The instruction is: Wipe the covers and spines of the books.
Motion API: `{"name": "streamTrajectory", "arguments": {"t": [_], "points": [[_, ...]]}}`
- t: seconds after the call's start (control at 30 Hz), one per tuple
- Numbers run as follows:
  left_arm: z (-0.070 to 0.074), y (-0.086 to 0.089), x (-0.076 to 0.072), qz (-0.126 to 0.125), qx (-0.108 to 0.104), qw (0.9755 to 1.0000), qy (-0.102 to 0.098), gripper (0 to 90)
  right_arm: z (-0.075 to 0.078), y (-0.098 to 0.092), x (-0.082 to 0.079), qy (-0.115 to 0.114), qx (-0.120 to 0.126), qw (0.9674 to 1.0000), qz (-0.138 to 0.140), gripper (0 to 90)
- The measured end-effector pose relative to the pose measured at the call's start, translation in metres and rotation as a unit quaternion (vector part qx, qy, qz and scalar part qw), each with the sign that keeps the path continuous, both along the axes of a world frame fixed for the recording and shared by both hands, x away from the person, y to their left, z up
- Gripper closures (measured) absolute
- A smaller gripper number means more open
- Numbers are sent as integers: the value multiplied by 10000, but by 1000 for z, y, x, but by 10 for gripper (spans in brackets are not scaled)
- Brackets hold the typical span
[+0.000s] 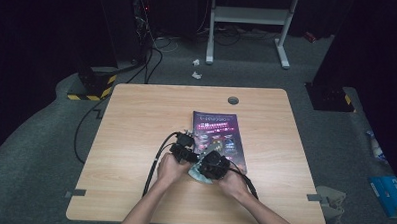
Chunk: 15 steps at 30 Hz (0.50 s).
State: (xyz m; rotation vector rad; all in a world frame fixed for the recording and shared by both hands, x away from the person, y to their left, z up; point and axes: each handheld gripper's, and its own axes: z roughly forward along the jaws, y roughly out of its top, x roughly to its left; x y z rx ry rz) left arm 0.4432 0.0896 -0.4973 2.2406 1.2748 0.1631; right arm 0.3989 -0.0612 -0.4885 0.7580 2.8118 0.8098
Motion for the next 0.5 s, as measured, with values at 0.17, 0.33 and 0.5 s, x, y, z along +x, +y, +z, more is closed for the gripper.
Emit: {"name": "streamTrajectory", "arguments": {"t": [0.17,0.33,0.5], "points": [[0,0,0,-12,4,10000,-24,500,0,-24,-4,-34,-61,9998,-171,856],[-1,0,-1,-2,-8,10000,-32,500,1,-68,-1,20,-100,9980,-623,855],[-1,0,-1,21,-9,10000,-36,501,2,-66,0,53,-124,9975,-690,855]]}}
